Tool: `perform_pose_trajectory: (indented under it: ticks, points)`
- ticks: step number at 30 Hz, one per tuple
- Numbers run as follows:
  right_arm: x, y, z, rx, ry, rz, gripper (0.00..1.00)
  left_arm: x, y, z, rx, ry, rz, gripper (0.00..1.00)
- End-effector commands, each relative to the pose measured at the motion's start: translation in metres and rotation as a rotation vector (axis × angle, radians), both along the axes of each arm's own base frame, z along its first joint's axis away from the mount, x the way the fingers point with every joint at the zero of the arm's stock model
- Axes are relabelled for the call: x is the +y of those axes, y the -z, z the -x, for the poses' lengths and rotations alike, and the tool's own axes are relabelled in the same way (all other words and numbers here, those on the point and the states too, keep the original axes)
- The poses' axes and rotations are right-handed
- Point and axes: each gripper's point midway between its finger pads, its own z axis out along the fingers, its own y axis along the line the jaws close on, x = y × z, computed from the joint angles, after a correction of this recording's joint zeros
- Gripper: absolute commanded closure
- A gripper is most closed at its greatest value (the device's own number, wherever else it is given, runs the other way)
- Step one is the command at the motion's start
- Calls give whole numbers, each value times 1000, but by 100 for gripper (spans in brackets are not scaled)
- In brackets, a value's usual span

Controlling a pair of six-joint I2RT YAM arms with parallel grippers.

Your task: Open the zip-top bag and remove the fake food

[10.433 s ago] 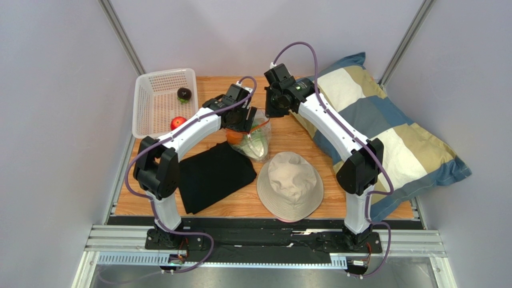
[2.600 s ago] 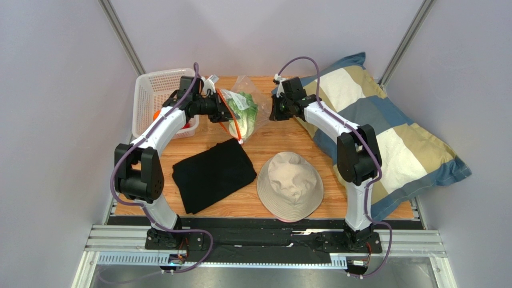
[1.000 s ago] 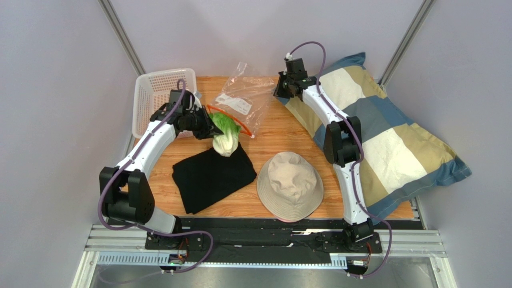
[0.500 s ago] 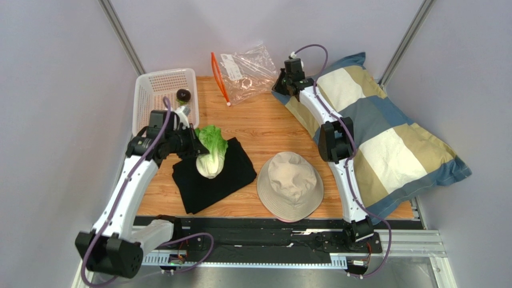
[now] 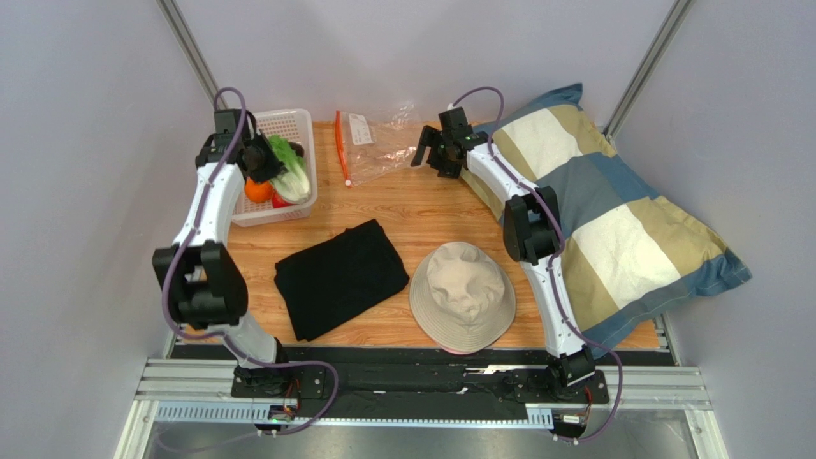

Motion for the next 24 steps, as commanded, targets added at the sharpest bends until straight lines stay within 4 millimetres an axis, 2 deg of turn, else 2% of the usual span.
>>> perform_pose_trajectory:
  ticks: [1,2,3,4,6,7,9,10,11,12,14,15,16,17,18,20,21,22,23,24]
  points:
    - [-5,-97,23,-67,-12,-29,9,58,-22,-59,-111,-75,-27,100]
    - [-6,-100,28,-63,-16,-26,7,72,-20,-65,-102,-99,-52,100]
    - [-5,-120,34,-87,-26,-36,6,78,-17,-70,-93,-113,-54,100]
    - [-4,-124,41,-85,-38,-33,5,89,-7,-81,-82,-132,-52,100]
    - [-6,-131,52,-88,-53,-15,2,95,1,-95,-92,-127,-49,100]
    - [-8,-148,59,-108,-60,-19,2,98,15,-104,-75,-125,-46,100]
    - [-9,-154,69,-111,-78,-12,2,97,22,-118,-88,-101,-20,100]
    - [-8,-169,78,-129,-92,-18,2,99,33,-126,-84,-99,-13,100]
    - [-9,-167,84,-120,-102,-6,1,96,36,-130,-93,-108,16,98]
    - [-7,-171,91,-124,-115,-1,1,97,32,-140,-137,-105,24,91]
    - [-8,-185,107,-137,-138,6,1,93,38,-154,-168,-73,42,82]
    - [-5,-182,116,-133,-173,24,1,97,43,-156,-161,-86,40,70]
    - [-7,-193,128,-145,-198,27,1,106,50,-163,-147,-121,18,64]
    - [-7,-193,136,-149,-218,49,0,113,55,-164,-139,-137,19,59]
    - [-7,-186,144,-137,-237,80,0,116,60,-164,-129,-152,29,45]
    - [-14,-196,159,-145,-234,89,0,120,59,-160,-119,-178,26,25]
    - [-15,-198,164,-137,-228,78,0,120,47,-155,-128,-181,10,8]
    - [-18,-190,172,-108,-230,84,0,121,51,-148,-108,-189,-13,5]
    - [-23,-201,180,-123,-225,78,0,121,47,-143,-104,-189,-22,4]
    - [-25,-202,186,-120,-225,80,0,118,33,-133,-100,-191,-24,3]
